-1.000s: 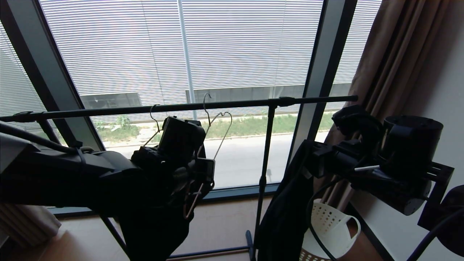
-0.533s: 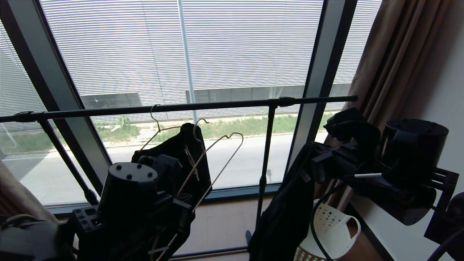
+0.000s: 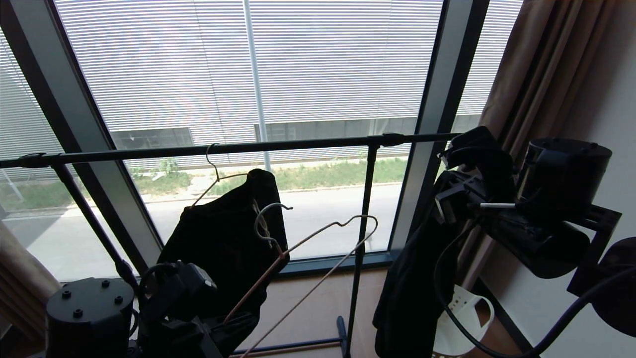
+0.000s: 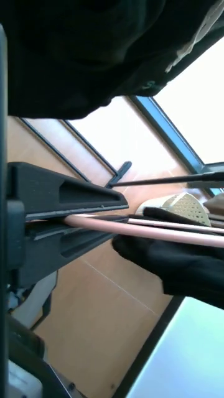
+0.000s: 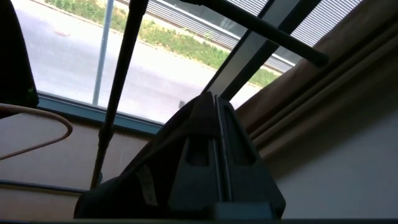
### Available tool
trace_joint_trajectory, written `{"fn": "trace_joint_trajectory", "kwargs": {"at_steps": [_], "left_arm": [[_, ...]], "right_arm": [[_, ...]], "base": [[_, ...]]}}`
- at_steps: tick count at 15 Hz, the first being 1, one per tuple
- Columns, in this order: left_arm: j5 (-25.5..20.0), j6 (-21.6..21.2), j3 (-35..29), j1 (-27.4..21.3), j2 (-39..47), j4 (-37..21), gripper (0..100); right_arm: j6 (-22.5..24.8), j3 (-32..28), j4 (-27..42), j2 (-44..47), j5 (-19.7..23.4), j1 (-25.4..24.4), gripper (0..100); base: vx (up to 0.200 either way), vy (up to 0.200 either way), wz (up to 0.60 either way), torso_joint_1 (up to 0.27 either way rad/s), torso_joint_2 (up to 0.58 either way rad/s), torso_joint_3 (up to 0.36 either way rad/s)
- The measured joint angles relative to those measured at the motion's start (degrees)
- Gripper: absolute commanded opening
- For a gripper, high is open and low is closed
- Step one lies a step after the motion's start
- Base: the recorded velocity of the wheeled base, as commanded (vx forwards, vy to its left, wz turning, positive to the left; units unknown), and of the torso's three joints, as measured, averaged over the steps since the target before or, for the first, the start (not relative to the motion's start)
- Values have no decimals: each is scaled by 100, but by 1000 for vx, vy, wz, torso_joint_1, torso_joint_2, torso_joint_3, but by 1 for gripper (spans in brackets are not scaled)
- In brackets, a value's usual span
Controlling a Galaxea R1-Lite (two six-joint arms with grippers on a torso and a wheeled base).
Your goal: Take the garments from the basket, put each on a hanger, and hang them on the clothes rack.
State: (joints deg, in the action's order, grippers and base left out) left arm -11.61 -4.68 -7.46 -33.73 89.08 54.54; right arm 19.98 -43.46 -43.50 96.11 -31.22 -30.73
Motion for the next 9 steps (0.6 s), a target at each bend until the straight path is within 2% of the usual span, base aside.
{"fn": "trace_joint_trajectory", "kwargs": {"at_steps": [2,4,7,9], "left_arm": [[-300,-18,140,35,-93,4,0],[-311,0,143,11,-127,15,0],[-312,296,66,-328,-118,162,0],[-315,340,-13,-483,-2,233,0]], "right_arm": [[5,-80,-5,63,-68,59,0],[2,-113,-10,91,-96,66,0],[-1,-135,-29,118,-156,4,0],[-4,-152,-23,127,-156,-13,0]], "base": [[0,0,0,0,0,0],[0,0,0,0,0,0],[0,0,0,0,0,0],[0,0,0,0,0,0]]}}
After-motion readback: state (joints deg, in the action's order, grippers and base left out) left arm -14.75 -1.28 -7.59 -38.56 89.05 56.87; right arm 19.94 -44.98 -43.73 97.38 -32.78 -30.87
